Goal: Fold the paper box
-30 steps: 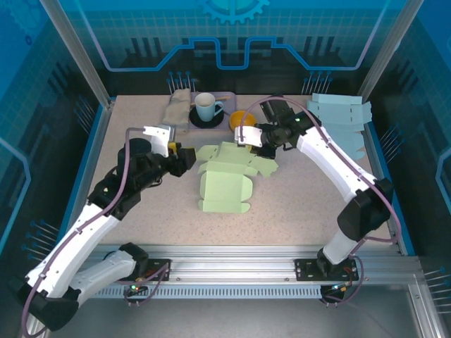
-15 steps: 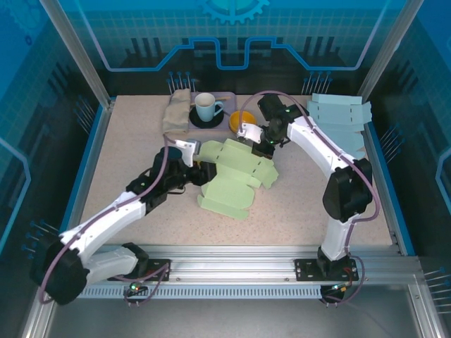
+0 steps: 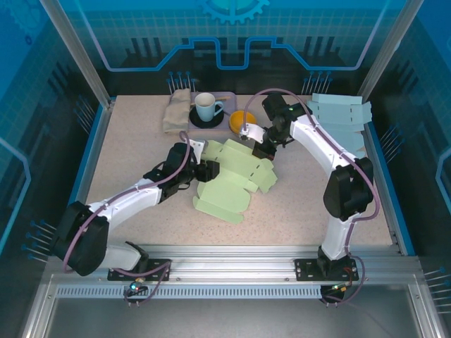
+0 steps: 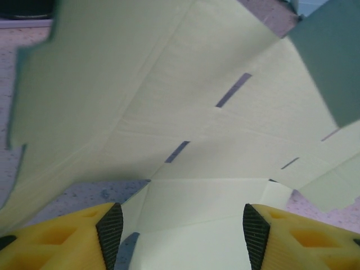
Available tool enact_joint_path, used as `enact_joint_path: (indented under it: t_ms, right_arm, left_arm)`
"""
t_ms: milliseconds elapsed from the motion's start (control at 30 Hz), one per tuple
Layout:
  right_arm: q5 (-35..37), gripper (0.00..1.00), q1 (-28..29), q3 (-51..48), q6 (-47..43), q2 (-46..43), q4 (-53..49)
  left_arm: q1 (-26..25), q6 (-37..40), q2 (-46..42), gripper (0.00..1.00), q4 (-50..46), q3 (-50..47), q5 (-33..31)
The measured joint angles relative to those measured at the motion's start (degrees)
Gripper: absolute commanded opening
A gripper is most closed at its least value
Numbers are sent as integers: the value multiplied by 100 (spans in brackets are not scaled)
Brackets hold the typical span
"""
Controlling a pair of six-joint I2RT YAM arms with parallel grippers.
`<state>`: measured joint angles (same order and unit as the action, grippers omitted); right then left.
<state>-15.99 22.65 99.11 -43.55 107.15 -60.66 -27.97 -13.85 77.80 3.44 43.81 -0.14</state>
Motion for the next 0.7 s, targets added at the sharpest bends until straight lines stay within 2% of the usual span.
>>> enact_joint_path:
  t_ms: [200,367,700]
  right_arm:
    - [-133,0,-22,0,0,-2,2]
    - [-166,0,-22,0,2,-22,4]
    - [-131,0,-22,-15,79,-57,179]
  left_arm:
    - [0,144,-7,67,26,-13,-485]
    - [0,190,11,66,35,-13,-564]
    - [-197,-599,256,64,302,-13,168]
